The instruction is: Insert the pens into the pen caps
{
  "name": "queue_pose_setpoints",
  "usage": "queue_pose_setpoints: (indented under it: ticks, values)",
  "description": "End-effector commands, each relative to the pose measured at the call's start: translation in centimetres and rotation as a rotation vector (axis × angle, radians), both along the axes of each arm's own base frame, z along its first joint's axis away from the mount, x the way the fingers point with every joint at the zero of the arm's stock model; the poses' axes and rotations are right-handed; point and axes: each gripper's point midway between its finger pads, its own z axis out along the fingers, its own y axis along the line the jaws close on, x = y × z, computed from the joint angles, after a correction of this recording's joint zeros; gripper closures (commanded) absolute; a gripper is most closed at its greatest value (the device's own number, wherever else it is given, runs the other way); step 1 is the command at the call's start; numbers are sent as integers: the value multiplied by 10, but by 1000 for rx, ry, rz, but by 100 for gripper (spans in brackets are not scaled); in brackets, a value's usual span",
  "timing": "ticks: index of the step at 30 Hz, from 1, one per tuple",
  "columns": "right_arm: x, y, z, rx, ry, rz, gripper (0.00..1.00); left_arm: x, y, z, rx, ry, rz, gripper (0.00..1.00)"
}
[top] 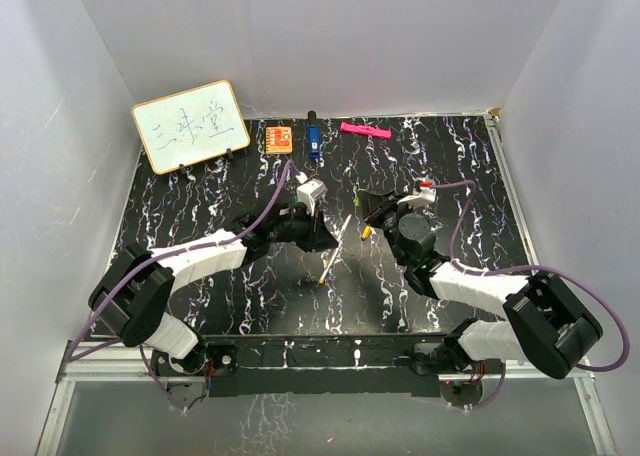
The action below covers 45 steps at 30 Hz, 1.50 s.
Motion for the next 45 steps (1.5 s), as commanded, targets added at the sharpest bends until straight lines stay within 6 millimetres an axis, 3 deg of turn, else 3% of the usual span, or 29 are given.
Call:
queue_pose_setpoints:
  ticks: [1,18,45]
  values:
    - [0,-3,37,167,-102,-25,100,-6,-7,24,-73,-54,-44,100]
    - [2,7,35,229,-94,6,100,7,-14,46,-132,-94,0,100]
    - [-1,15,30,207,-80,42,100,22,-12,54,-116,-127,64,100]
